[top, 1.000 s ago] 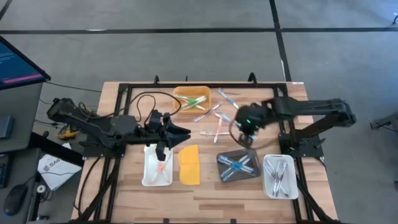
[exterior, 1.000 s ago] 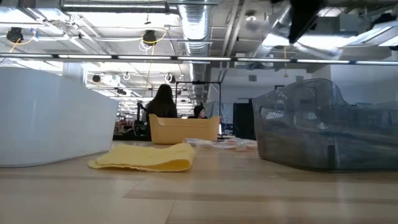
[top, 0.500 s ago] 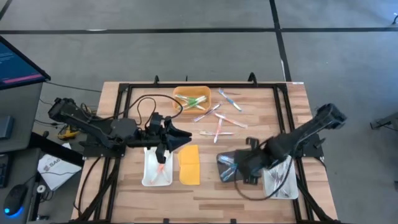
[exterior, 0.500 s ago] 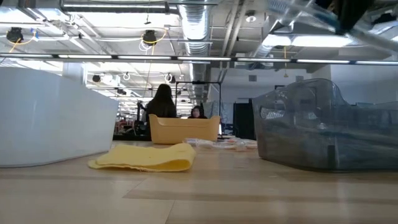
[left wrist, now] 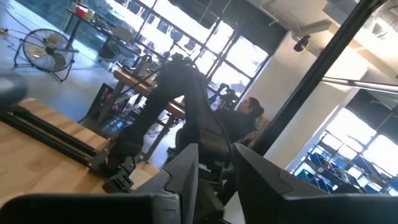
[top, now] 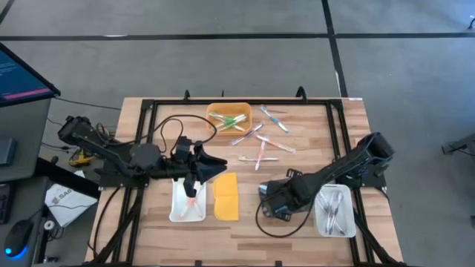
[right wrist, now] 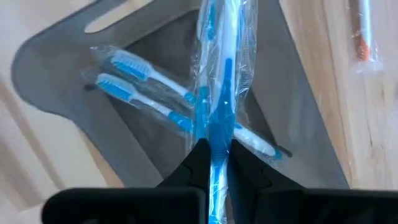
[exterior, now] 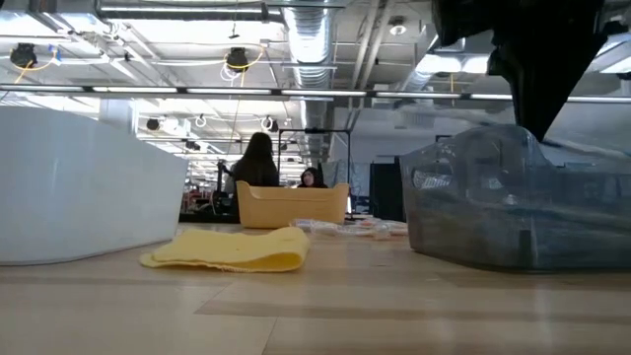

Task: Pick & Place Toothbrushes
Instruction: Put the blue toothbrush into the black bin, then put the orange toothbrush into the left white bin

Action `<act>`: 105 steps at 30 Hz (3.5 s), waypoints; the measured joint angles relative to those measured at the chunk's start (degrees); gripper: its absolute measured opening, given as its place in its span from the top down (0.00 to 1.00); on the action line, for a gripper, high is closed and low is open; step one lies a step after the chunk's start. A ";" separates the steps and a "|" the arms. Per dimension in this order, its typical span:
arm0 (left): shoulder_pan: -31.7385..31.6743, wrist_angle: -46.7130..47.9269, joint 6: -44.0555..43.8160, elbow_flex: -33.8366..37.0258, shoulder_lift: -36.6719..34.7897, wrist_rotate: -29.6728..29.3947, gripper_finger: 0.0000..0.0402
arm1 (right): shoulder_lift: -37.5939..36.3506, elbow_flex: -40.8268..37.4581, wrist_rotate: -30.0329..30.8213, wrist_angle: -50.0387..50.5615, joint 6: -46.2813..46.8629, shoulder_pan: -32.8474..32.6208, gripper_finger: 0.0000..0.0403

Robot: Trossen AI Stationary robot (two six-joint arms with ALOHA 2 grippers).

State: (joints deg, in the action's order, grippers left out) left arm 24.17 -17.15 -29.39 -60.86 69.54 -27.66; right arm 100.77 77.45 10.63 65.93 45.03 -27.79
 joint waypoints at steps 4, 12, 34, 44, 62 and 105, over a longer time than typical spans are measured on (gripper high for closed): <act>0.65 -0.05 0.23 0.00 0.00 -0.98 0.76 | -0.13 0.07 -0.17 -2.73 -2.55 0.29 0.95; 1.26 -0.18 0.14 0.00 -0.02 -1.31 0.76 | -0.16 -3.61 -0.93 -3.23 -1.35 0.07 0.95; 3.22 -0.90 0.56 0.00 -0.02 -3.87 0.76 | 3.65 -7.71 -5.26 -6.73 -2.40 0.76 0.83; 3.20 -0.98 0.58 0.00 -0.04 -3.87 0.76 | -0.26 -5.75 -5.22 -3.69 -1.96 1.24 0.50; 0.62 -0.92 0.60 0.00 -0.04 -3.83 0.76 | -13.95 1.29 4.44 1.25 -9.04 22.90 0.33; -11.86 28.99 -3.18 -0.02 -8.90 8.10 0.76 | 1.75 1.34 -13.32 -11.58 -31.82 51.49 0.33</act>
State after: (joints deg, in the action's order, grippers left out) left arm 12.32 11.84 -32.58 -60.88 60.64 -19.56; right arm 102.52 78.78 -2.70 54.35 13.21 23.70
